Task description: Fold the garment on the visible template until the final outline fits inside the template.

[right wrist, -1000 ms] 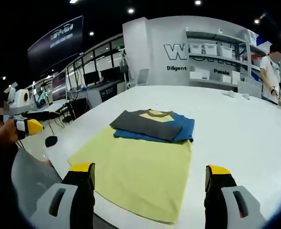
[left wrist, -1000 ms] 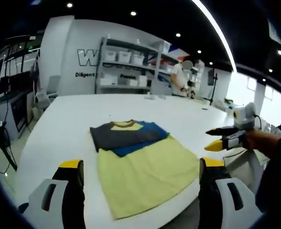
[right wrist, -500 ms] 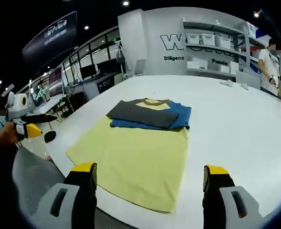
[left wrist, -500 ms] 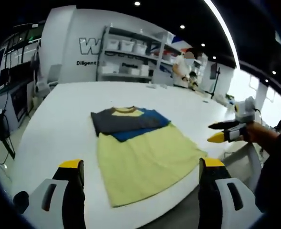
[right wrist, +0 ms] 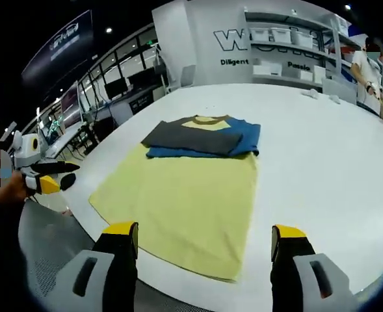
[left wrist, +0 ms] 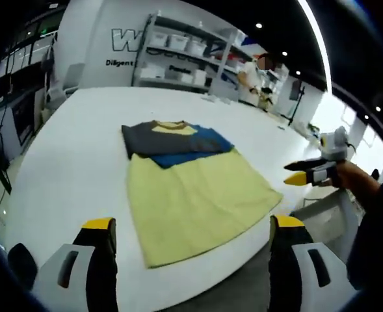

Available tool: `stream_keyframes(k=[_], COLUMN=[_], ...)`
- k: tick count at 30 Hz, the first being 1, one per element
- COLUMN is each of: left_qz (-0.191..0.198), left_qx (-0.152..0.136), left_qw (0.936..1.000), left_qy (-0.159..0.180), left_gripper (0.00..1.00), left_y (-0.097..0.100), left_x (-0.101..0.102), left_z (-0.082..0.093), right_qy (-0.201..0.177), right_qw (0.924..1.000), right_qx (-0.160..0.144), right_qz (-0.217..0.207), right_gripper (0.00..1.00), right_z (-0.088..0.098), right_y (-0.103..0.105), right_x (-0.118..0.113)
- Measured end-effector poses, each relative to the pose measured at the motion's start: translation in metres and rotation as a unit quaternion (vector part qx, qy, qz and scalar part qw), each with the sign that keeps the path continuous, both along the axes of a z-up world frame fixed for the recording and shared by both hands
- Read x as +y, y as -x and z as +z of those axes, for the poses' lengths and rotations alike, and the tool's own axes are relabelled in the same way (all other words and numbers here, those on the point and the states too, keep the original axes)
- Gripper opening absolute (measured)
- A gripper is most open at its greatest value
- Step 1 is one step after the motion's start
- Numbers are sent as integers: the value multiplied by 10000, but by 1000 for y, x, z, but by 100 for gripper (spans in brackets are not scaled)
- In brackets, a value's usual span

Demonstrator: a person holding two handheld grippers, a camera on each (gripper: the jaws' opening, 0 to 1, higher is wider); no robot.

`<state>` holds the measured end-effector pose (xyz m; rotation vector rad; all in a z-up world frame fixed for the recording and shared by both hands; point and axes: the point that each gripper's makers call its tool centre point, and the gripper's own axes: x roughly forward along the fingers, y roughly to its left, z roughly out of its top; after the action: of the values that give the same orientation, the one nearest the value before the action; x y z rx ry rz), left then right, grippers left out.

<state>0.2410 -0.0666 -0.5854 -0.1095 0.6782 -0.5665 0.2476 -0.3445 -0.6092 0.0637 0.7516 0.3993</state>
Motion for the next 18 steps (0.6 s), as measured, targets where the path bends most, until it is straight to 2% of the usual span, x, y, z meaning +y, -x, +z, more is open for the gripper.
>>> stream_keyframes(k=[4,7,12,18], left_qz=[-27,-12,-9,-20], left_qx=[235,447,509,781], left_qw=[9997,9990,9987,9968], left_qy=[-116,-10,-56,-142], left_gripper=[91,90,89,85], left_y=[2,3,2,2], left_x=[4,4,5,6], left_z=[-14,-22,-27,-41], right_qy=[-49,-43,-35,-13], right_qw=[9999,9998,9996,9990], right_qx=[136,209,288,425], right_qz=[25,48,58,115], right_gripper=[84,83,82,81], right_z=[-6,-9,-14,-20], right_y=[2,2,2,4], right_x=[1,2,1,3])
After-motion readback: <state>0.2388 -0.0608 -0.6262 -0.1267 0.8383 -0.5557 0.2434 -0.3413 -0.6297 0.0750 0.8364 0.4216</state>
